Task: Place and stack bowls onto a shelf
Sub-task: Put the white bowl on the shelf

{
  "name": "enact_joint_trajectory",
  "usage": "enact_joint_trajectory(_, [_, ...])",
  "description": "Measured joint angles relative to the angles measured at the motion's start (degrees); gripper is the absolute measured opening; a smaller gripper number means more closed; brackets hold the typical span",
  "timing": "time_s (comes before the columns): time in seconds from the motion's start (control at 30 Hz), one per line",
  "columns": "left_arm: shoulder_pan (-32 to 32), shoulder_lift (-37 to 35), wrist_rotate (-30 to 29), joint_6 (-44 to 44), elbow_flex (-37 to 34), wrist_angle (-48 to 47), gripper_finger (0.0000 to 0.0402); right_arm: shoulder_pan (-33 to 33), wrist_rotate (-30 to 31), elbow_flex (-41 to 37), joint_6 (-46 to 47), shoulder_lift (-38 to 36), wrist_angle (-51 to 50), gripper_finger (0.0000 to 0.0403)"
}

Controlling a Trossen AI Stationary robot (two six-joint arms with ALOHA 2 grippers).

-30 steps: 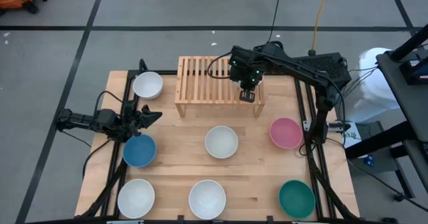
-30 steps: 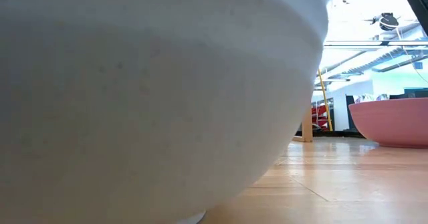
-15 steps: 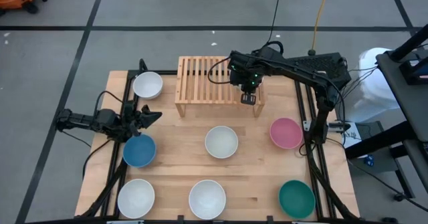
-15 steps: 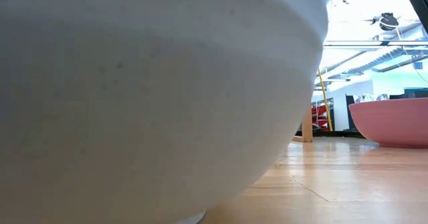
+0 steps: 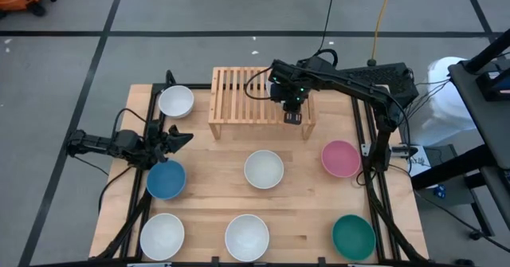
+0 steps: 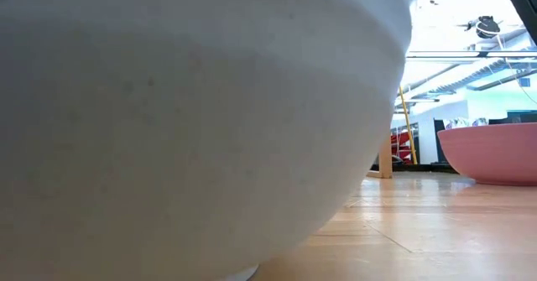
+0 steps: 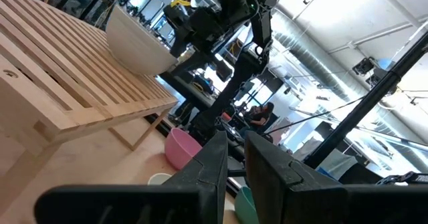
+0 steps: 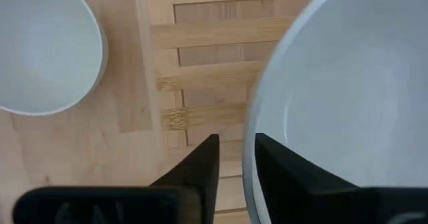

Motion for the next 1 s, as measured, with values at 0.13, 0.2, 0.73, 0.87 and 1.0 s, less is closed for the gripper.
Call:
enact_joint_trajectory(0.13, [0.01,-0.02,0.00,-0.26,0.00,0.10,0.0056,0.01,0.03,0.00,-2.42,-0.35,-0.11,0.0108])
enact_joint_trajectory(0.2, [0.00,-0.01,0.02,-0.88,0.00,0.58,0.0056,0.28,0.08,0.00,-4.01,-0.74,0.47,0.0109])
enact_joint_trajectory(0.73, [0.02,-0.02,0.04,8.30,0.35,10.27,0.0042,1.22,0.57,0.06,-8.71,-15.38,13.15,0.0109])
enact_joint_trajectory(0.87, [0.02,-0.02,0.50,13.68,3.37,7.66,0.0007,1.22,0.55,0.07,-8.65,-19.98,15.84,0.0109])
enact_joint_trajectory(1.0, [0.02,0.00,0.26,19.57,10.16,-2.75,0.0007,1.22,0.55,0.07,-7.30,-23.85,17.32,0.0109])
